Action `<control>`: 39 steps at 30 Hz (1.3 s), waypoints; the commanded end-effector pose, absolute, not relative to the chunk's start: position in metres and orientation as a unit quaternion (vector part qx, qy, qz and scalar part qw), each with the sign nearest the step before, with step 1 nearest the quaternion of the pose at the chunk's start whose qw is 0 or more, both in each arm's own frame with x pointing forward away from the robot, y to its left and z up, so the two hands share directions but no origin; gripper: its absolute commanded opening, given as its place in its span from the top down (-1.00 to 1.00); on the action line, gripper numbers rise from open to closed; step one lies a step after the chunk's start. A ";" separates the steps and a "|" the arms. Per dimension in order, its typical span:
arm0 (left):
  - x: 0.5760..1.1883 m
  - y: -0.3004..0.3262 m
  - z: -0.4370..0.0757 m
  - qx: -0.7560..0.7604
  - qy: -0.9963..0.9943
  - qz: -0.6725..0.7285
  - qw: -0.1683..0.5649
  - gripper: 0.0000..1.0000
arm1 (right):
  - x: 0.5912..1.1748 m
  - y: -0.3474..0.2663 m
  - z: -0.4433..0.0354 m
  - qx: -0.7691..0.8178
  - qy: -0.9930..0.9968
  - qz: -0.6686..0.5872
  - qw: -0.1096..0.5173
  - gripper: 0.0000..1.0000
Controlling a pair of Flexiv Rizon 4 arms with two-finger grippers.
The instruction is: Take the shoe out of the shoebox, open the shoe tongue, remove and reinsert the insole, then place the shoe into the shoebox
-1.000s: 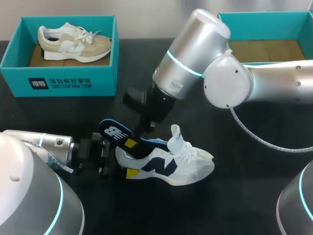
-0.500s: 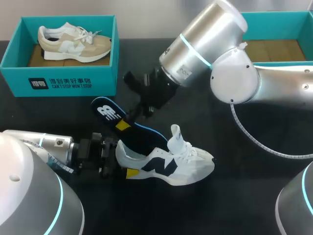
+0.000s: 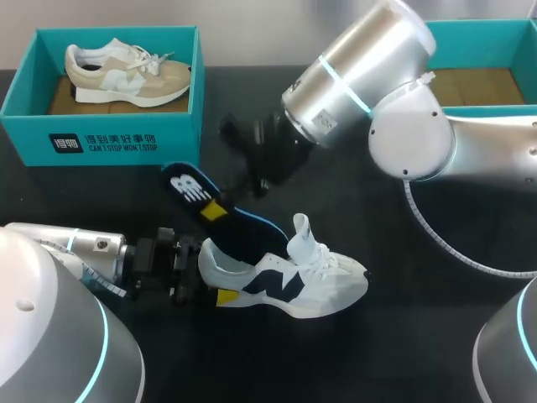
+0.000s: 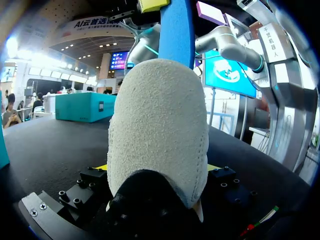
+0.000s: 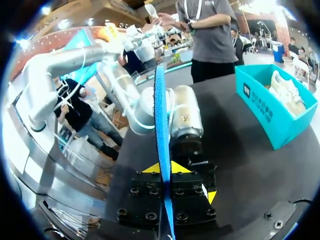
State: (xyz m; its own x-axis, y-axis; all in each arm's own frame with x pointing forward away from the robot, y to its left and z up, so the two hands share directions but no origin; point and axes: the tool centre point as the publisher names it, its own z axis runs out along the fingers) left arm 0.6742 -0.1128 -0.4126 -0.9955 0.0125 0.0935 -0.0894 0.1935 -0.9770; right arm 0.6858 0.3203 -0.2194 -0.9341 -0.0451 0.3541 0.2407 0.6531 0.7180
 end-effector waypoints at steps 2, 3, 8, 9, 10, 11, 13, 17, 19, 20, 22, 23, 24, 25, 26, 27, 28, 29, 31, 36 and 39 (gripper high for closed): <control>0.675 -0.112 -0.415 0.026 -0.772 0.634 0.040 1.00 | 0.683 0.300 -0.191 -0.050 -0.869 -0.466 0.160 1.00; 0.675 -0.112 -0.415 0.026 -0.772 0.634 0.040 1.00 | 0.686 0.298 -0.183 -0.050 -0.866 -0.473 0.156 1.00; 0.675 -0.112 -0.415 0.026 -0.772 0.634 0.040 1.00 | 0.698 0.287 -0.148 -0.049 -0.852 -0.502 0.143 1.00; 0.675 -0.112 -0.415 0.026 -0.772 0.634 0.040 1.00 | 0.700 0.284 -0.140 -0.046 -0.851 -0.503 0.142 1.00; 0.675 -0.112 -0.415 0.026 -0.772 0.634 0.040 1.00 | 0.703 0.281 -0.133 -0.040 -0.840 -0.521 0.145 1.00; 0.675 -0.112 -0.415 0.026 -0.772 0.634 0.040 1.00 | 0.705 0.278 -0.126 -0.029 -0.833 -0.531 0.151 1.00; 0.675 -0.112 -0.415 0.026 -0.772 0.634 0.040 1.00 | 0.714 0.269 -0.113 -0.020 -0.816 -0.546 0.188 1.00; 0.675 -0.112 -0.415 0.026 -0.772 0.634 0.040 1.00 | 0.714 0.269 -0.113 -0.020 -0.816 -0.546 0.188 1.00; 0.675 -0.112 -0.415 0.026 -0.772 0.634 0.040 1.00 | 0.714 0.269 -0.113 -0.020 -0.816 -0.546 0.188 1.00; 0.675 -0.112 -0.415 0.026 -0.772 0.634 0.040 1.00 | 0.714 0.269 -0.113 -0.020 -0.816 -0.546 0.188 1.00; 0.675 -0.112 -0.415 0.026 -0.772 0.634 0.040 1.00 | 0.714 0.269 -0.113 -0.020 -0.816 -0.546 0.188 1.00; 0.675 -0.112 -0.415 0.026 -0.772 0.634 0.040 1.00 | 0.714 0.269 -0.113 -0.020 -0.816 -0.546 0.188 1.00; 0.675 -0.112 -0.415 0.026 -0.772 0.634 0.040 1.00 | 0.714 0.269 -0.113 -0.020 -0.816 -0.546 0.188 1.00; 0.675 -0.112 -0.415 0.026 -0.772 0.634 0.040 1.00 | 0.714 0.269 -0.113 -0.020 -0.816 -0.546 0.188 1.00; 0.675 -0.112 -0.415 0.026 -0.772 0.634 0.040 1.00 | 0.714 0.269 -0.113 -0.020 -0.816 -0.546 0.188 1.00; 0.675 -0.112 -0.415 0.026 -0.772 0.634 0.040 1.00 | 0.714 0.269 -0.113 -0.020 -0.816 -0.546 0.188 1.00; 0.675 -0.112 -0.415 0.026 -0.772 0.634 0.040 1.00 | 0.715 0.268 -0.105 -0.017 -0.809 -0.560 0.180 1.00; 0.675 -0.112 -0.415 0.026 -0.772 0.634 0.040 1.00 | 0.716 0.265 -0.097 -0.019 -0.804 -0.570 0.167 1.00; 0.675 -0.112 -0.415 0.026 -0.772 0.634 0.040 1.00 | 0.715 0.256 -0.078 -0.005 -0.788 -0.597 0.149 1.00; 0.675 -0.112 -0.415 0.026 -0.772 0.634 0.040 1.00 | 0.707 0.224 -0.039 -0.019 -0.779 -0.618 0.107 1.00; 0.675 -0.112 -0.415 0.026 -0.772 0.634 0.040 1.00 | 0.703 0.208 -0.023 -0.031 -0.769 -0.632 0.096 1.00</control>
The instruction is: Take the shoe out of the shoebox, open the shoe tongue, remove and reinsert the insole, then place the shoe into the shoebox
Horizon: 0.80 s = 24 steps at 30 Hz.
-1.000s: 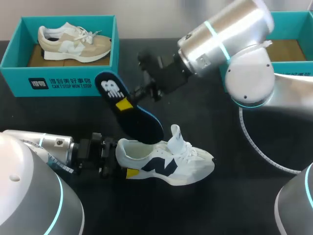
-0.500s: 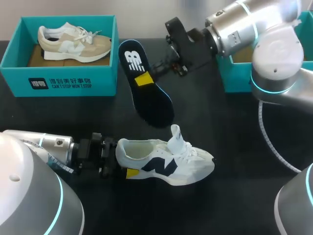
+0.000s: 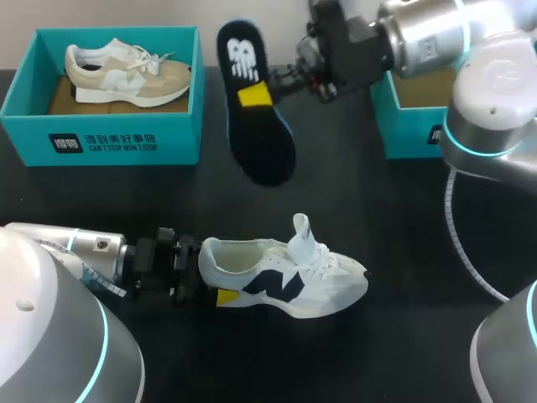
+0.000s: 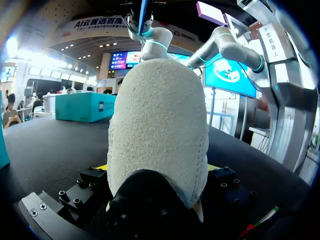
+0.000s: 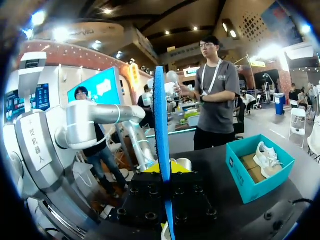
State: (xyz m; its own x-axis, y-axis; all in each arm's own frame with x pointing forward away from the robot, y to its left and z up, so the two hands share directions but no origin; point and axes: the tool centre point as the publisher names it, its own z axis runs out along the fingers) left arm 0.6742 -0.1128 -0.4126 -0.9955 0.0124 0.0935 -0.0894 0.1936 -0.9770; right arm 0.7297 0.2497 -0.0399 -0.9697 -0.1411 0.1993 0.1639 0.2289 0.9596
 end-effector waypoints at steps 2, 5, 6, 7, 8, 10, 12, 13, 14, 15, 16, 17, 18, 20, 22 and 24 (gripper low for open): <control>0.675 -0.112 -0.415 0.026 -0.772 0.634 0.040 1.00 | 0.702 0.202 -0.017 -0.039 -0.772 -0.628 0.088 1.00; 0.675 -0.112 -0.415 0.026 -0.772 0.634 0.040 1.00 | 0.702 0.202 -0.017 -0.039 -0.772 -0.628 0.088 1.00; 0.675 -0.112 -0.415 0.026 -0.772 0.634 0.040 1.00 | 0.702 0.202 -0.017 -0.039 -0.772 -0.628 0.088 1.00; 0.675 -0.112 -0.415 0.026 -0.772 0.634 0.040 1.00 | 0.702 0.202 -0.017 -0.039 -0.772 -0.628 0.088 1.00; 0.675 -0.112 -0.415 0.026 -0.772 0.634 0.040 1.00 | 0.702 0.202 -0.017 -0.039 -0.772 -0.628 0.088 1.00; 0.675 -0.112 -0.415 0.026 -0.772 0.634 0.040 1.00 | 0.702 0.202 -0.017 -0.039 -0.772 -0.628 0.088 1.00; 0.675 -0.112 -0.415 0.026 -0.772 0.634 0.040 1.00 | 0.702 0.202 -0.017 -0.039 -0.772 -0.628 0.088 1.00; 0.675 -0.112 -0.415 0.026 -0.772 0.634 0.040 1.00 | 0.702 0.202 -0.017 -0.039 -0.772 -0.628 0.088 1.00; 0.675 -0.112 -0.415 0.026 -0.772 0.634 0.040 1.00 | 0.702 0.202 -0.017 -0.039 -0.772 -0.628 0.088 1.00; 0.675 -0.112 -0.415 0.026 -0.772 0.634 0.040 1.00 | 0.702 0.202 -0.017 -0.039 -0.772 -0.628 0.088 1.00; 0.675 -0.112 -0.415 0.026 -0.772 0.634 0.040 1.00 | 0.704 0.196 -0.015 -0.047 -0.758 -0.645 0.089 1.00; 0.675 -0.112 -0.415 0.026 -0.772 0.634 0.040 1.00 | 0.704 0.191 -0.013 -0.055 -0.764 -0.638 0.086 1.00; 0.675 -0.112 -0.415 0.026 -0.772 0.634 0.040 1.00 | 0.702 0.185 -0.010 -0.063 -0.760 -0.640 0.093 1.00; 0.675 -0.112 -0.415 0.026 -0.772 0.634 0.040 1.00 | 0.696 0.176 -0.007 -0.079 -0.756 -0.642 0.097 1.00; 0.675 -0.112 -0.415 0.026 -0.772 0.634 0.040 1.00 | 0.689 0.166 -0.005 -0.087 -0.752 -0.645 0.101 1.00; 0.675 -0.112 -0.415 0.026 -0.772 0.634 0.040 1.00 | 0.682 0.160 -0.004 -0.098 -0.755 -0.640 0.105 1.00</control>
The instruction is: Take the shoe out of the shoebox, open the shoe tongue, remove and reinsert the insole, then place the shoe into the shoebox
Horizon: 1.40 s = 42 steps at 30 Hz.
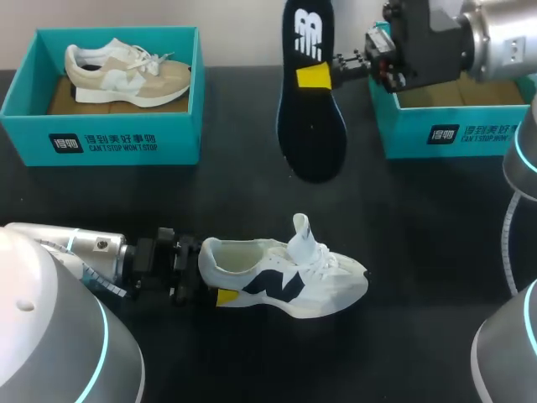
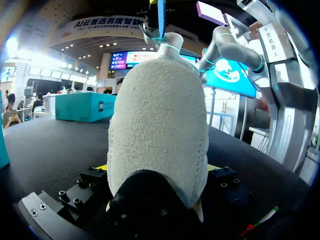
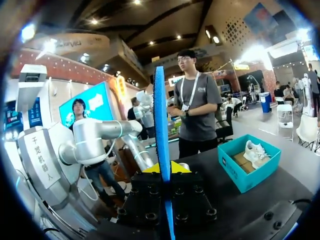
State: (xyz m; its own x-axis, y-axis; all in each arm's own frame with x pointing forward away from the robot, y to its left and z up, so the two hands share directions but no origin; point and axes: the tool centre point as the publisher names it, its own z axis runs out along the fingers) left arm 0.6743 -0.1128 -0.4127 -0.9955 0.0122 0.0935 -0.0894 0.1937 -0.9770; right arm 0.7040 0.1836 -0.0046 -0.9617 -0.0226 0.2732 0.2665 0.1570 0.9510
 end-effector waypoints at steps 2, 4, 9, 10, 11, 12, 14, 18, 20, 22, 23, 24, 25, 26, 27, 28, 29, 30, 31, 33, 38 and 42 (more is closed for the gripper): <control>0.675 -0.112 -0.415 0.026 -0.772 0.634 0.040 1.00 | 0.676 0.155 -0.004 -0.106 -0.756 -0.637 0.108 1.00; 0.675 -0.112 -0.415 0.026 -0.772 0.634 0.040 1.00 | 0.666 0.150 -0.006 -0.117 -0.755 -0.636 0.111 1.00; 0.675 -0.112 -0.415 0.026 -0.772 0.634 0.040 1.00 | 0.653 0.144 -0.009 -0.130 -0.760 -0.625 0.126 1.00; 0.675 -0.112 -0.415 0.026 -0.772 0.634 0.040 1.00 | 0.653 0.144 -0.009 -0.130 -0.760 -0.625 0.126 1.00; 0.675 -0.112 -0.415 0.026 -0.772 0.634 0.040 1.00 | 0.653 0.144 -0.009 -0.130 -0.760 -0.625 0.126 1.00; 0.675 -0.112 -0.415 0.026 -0.772 0.634 0.040 1.00 | 0.653 0.144 -0.009 -0.130 -0.760 -0.625 0.126 1.00; 0.675 -0.112 -0.415 0.026 -0.772 0.634 0.040 1.00 | 0.653 0.144 -0.009 -0.130 -0.760 -0.625 0.126 1.00; 0.675 -0.112 -0.415 0.026 -0.772 0.634 0.040 1.00 | 0.653 0.144 -0.009 -0.130 -0.760 -0.625 0.126 1.00; 0.675 -0.112 -0.415 0.026 -0.772 0.634 0.040 1.00 | 0.651 0.145 -0.011 -0.131 -0.758 -0.626 0.129 1.00; 0.675 -0.112 -0.415 0.026 -0.772 0.634 0.040 1.00 | 0.644 0.144 -0.017 -0.139 -0.749 -0.632 0.144 1.00; 0.675 -0.112 -0.415 0.026 -0.772 0.634 0.040 1.00 | 0.641 0.143 -0.021 -0.144 -0.746 -0.633 0.149 1.00; 0.675 -0.112 -0.415 0.026 -0.772 0.634 0.040 1.00 | 0.638 0.142 -0.024 -0.156 -0.743 -0.632 0.157 1.00; 0.675 -0.112 -0.415 0.026 -0.772 0.634 0.040 1.00 | 0.635 0.142 -0.027 -0.160 -0.741 -0.632 0.165 1.00; 0.675 -0.112 -0.415 0.026 -0.772 0.634 0.040 1.00 | 0.632 0.142 -0.029 -0.162 -0.738 -0.633 0.169 1.00; 0.675 -0.112 -0.415 0.026 -0.772 0.634 0.040 1.00 | 0.629 0.141 -0.032 -0.168 -0.733 -0.635 0.176 1.00; 0.675 -0.112 -0.415 0.026 -0.772 0.634 0.040 1.00 | 0.627 0.141 -0.035 -0.172 -0.733 -0.634 0.179 1.00; 0.675 -0.112 -0.415 0.026 -0.772 0.634 0.040 1.00 | 0.624 0.141 -0.038 -0.175 -0.729 -0.636 0.182 1.00; 0.675 -0.112 -0.415 0.026 -0.772 0.634 0.040 1.00 | 0.621 0.141 -0.041 -0.181 -0.726 -0.637 0.184 1.00; 0.675 -0.112 -0.415 0.026 -0.772 0.634 0.040 1.00 | 0.618 0.140 -0.044 -0.185 -0.724 -0.639 0.184 1.00; 0.675 -0.112 -0.415 0.026 -0.772 0.634 0.040 1.00 | 0.612 0.139 -0.048 -0.191 -0.716 -0.646 0.184 1.00; 0.675 -0.112 -0.415 0.026 -0.772 0.634 0.040 1.00 | 0.603 0.140 -0.047 -0.201 -0.717 -0.642 0.183 1.00; 0.675 -0.112 -0.415 0.026 -0.772 0.634 0.040 1.00 | 0.596 0.138 -0.040 -0.204 -0.719 -0.640 0.177 1.00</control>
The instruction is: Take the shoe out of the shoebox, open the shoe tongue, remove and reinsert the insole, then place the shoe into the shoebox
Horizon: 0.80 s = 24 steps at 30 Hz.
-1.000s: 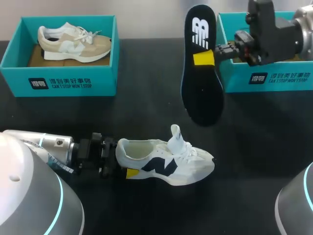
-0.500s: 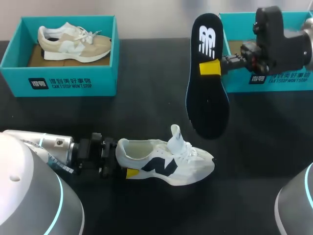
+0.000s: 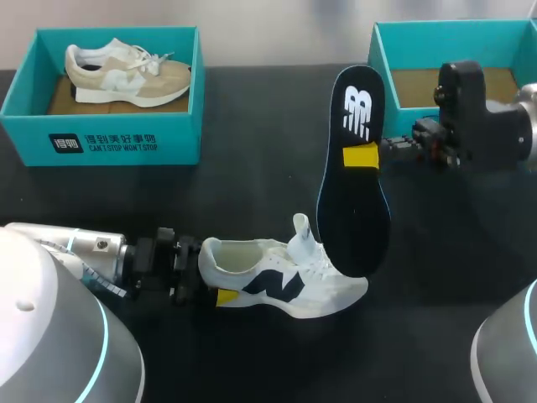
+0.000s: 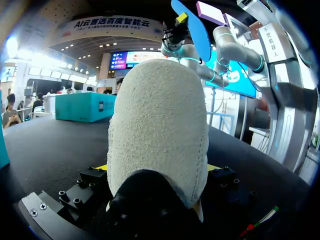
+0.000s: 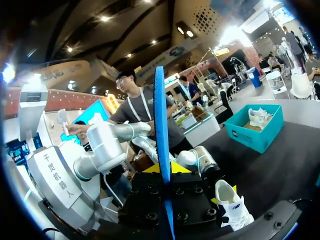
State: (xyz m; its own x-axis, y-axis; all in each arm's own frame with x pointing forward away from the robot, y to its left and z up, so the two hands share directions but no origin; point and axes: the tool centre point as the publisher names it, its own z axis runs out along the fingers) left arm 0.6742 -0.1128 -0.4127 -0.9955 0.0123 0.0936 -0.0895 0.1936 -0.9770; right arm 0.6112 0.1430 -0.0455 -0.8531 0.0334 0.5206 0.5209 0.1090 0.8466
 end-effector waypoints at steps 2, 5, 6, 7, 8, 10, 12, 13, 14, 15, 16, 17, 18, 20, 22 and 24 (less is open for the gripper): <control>0.675 -0.112 -0.415 0.026 -0.772 0.634 0.040 1.00 | 0.592 0.137 -0.039 -0.205 -0.718 -0.641 0.176 1.00; 0.675 -0.112 -0.415 0.026 -0.772 0.634 0.040 1.00 | 0.587 0.135 -0.041 -0.210 -0.716 -0.642 0.177 1.00; 0.675 -0.112 -0.415 0.026 -0.772 0.634 0.040 1.00 | 0.586 0.134 -0.042 -0.211 -0.716 -0.642 0.177 1.00; 0.675 -0.112 -0.415 0.026 -0.772 0.634 0.040 1.00 | 0.586 0.134 -0.042 -0.211 -0.716 -0.642 0.177 1.00; 0.675 -0.112 -0.415 0.026 -0.772 0.634 0.040 1.00 | 0.586 0.134 -0.042 -0.211 -0.716 -0.642 0.177 1.00; 0.675 -0.112 -0.415 0.026 -0.772 0.634 0.040 1.00 | 0.586 0.134 -0.042 -0.211 -0.716 -0.642 0.177 1.00; 0.675 -0.112 -0.415 0.026 -0.772 0.634 0.040 1.00 | 0.586 0.134 -0.042 -0.211 -0.716 -0.642 0.177 1.00; 0.675 -0.112 -0.415 0.026 -0.772 0.634 0.040 1.00 | 0.586 0.134 -0.042 -0.211 -0.716 -0.642 0.177 1.00; 0.675 -0.112 -0.415 0.026 -0.772 0.634 0.040 1.00 | 0.586 0.134 -0.042 -0.211 -0.716 -0.642 0.177 1.00; 0.675 -0.112 -0.415 0.026 -0.772 0.634 0.040 1.00 | 0.586 0.134 -0.042 -0.211 -0.716 -0.642 0.177 1.00; 0.675 -0.112 -0.415 0.026 -0.772 0.634 0.040 1.00 | 0.586 0.134 -0.042 -0.211 -0.716 -0.642 0.177 1.00; 0.675 -0.112 -0.415 0.026 -0.772 0.634 0.040 1.00 | 0.586 0.134 -0.042 -0.211 -0.716 -0.642 0.177 1.00; 0.675 -0.112 -0.415 0.026 -0.772 0.634 0.040 1.00 | 0.586 0.134 -0.042 -0.211 -0.716 -0.642 0.177 1.00; 0.675 -0.112 -0.415 0.026 -0.772 0.634 0.040 1.00 | 0.586 0.134 -0.042 -0.211 -0.716 -0.642 0.177 1.00; 0.675 -0.112 -0.415 0.026 -0.772 0.634 0.040 1.00 | 0.586 0.134 -0.042 -0.211 -0.716 -0.642 0.177 1.00; 0.675 -0.112 -0.415 0.026 -0.772 0.634 0.040 1.00 | 0.586 0.134 -0.042 -0.211 -0.716 -0.642 0.177 1.00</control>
State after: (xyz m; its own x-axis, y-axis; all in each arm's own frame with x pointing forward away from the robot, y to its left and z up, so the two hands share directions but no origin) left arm 0.6742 -0.1128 -0.4127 -0.9955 0.0123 0.0936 -0.0894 0.1937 -0.9770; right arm 0.5841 0.1322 -0.0416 -0.8490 0.0750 0.5230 0.5280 0.0855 0.8449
